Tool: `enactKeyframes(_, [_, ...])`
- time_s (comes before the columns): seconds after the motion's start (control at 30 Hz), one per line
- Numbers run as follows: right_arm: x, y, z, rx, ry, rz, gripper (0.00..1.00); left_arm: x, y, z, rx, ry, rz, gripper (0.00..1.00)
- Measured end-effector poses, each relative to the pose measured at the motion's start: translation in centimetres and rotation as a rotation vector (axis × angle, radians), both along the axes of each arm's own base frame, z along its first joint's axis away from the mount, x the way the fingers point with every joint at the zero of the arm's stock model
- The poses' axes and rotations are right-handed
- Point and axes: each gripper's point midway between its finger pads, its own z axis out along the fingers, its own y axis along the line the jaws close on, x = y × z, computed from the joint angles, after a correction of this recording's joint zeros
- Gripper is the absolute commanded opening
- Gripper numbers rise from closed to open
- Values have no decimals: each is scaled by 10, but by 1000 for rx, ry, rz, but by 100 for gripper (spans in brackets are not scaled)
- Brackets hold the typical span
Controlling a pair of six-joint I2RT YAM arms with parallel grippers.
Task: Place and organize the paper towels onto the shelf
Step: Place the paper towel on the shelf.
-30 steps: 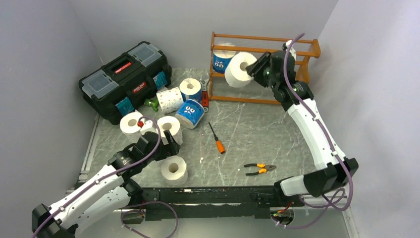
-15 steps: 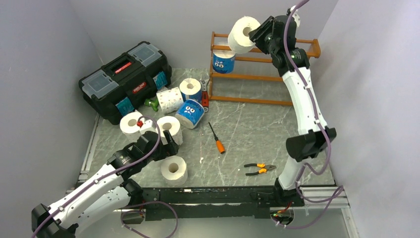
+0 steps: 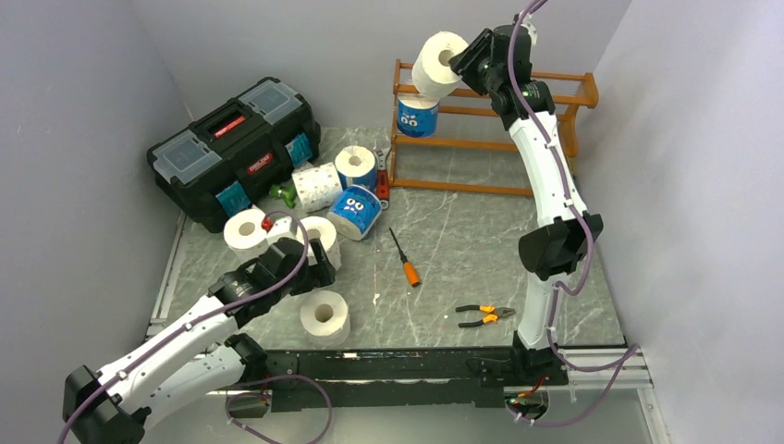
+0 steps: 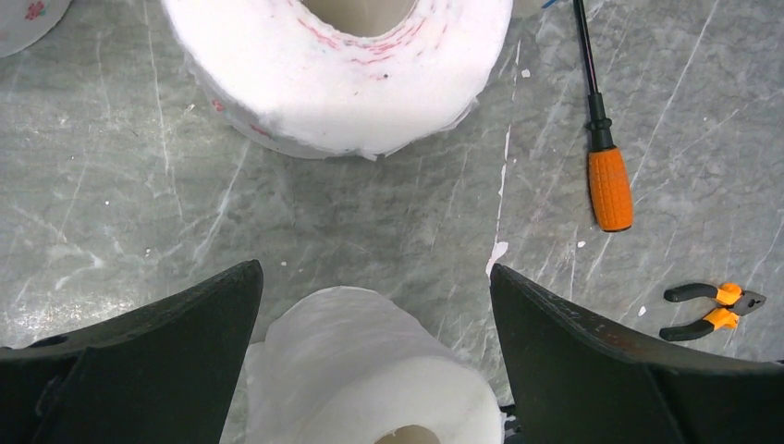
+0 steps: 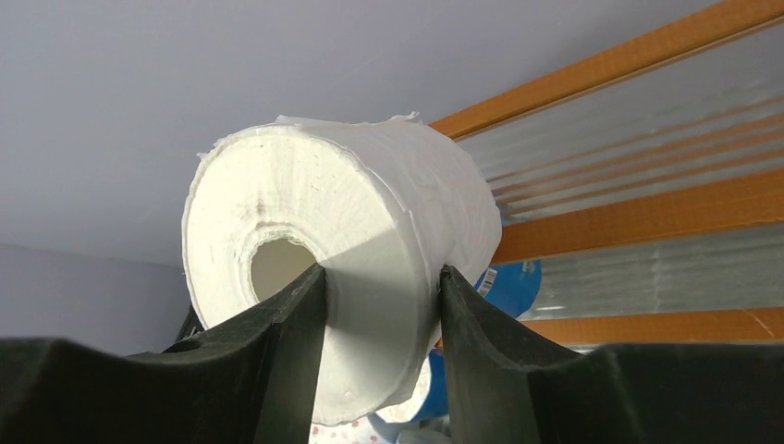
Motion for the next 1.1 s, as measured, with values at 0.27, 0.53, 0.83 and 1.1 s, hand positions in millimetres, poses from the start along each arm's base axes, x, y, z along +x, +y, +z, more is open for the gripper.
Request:
enactKeyframes(0.27, [11, 8, -3, 15, -21, 24, 24, 7, -5, 6, 21, -7, -17, 99])
enactKeyframes(0.53, [15, 9, 9, 36, -67, 25, 24, 9, -6, 6, 23, -9, -19, 99])
enactKeyframes(0.83, [25, 12, -5, 44, -49, 22, 24, 9, -6, 6, 22, -10, -19, 99])
enactKeyframes(1.1, [26, 13, -4, 49, -53, 22, 37, 10, -7, 7, 17, -14, -19, 99])
